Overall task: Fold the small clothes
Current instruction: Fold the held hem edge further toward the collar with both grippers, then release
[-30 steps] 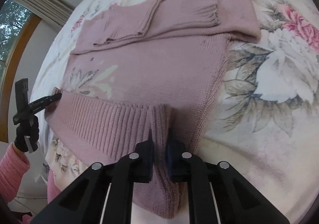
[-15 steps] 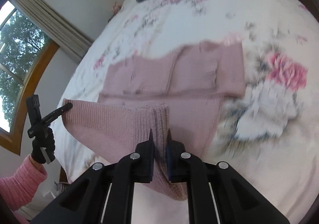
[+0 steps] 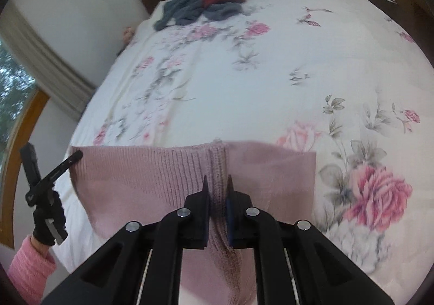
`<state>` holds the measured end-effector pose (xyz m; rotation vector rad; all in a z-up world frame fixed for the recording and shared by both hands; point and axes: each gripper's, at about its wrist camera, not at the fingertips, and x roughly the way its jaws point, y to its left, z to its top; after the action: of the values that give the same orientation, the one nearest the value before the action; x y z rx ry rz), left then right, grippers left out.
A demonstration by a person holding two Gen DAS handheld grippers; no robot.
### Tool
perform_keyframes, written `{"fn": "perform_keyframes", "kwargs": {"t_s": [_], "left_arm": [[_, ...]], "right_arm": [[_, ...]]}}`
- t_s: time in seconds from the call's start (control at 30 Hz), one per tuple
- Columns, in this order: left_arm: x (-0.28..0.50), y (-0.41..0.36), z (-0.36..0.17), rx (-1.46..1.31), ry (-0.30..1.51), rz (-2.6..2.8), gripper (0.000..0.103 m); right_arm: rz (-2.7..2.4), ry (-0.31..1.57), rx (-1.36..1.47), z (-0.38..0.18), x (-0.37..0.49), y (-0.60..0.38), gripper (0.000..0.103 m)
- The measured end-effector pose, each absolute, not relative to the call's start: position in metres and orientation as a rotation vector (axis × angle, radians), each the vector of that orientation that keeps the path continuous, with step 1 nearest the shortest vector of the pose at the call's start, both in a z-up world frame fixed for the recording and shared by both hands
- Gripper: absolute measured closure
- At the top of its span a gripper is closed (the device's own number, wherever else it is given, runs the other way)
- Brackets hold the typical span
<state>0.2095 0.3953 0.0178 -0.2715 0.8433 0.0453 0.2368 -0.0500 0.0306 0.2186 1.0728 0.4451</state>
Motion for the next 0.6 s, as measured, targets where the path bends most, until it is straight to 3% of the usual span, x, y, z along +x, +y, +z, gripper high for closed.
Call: {"fn": "perform_keyframes", "kwargs": {"t_s": [0.27,0.6], "left_arm": [[0.259,0.39,-0.053,-0.24,0.974,0.081,0.09],[0.278,0.401,-0.092,-0.235,1.045,0.131,0.084]], "right_arm": [[0.371,1.178,0.218,-0.034,0.284,-0.046,0.094],[0.322,1.233,0.207,-0.082,0.302,-0.048,0.093]]}}
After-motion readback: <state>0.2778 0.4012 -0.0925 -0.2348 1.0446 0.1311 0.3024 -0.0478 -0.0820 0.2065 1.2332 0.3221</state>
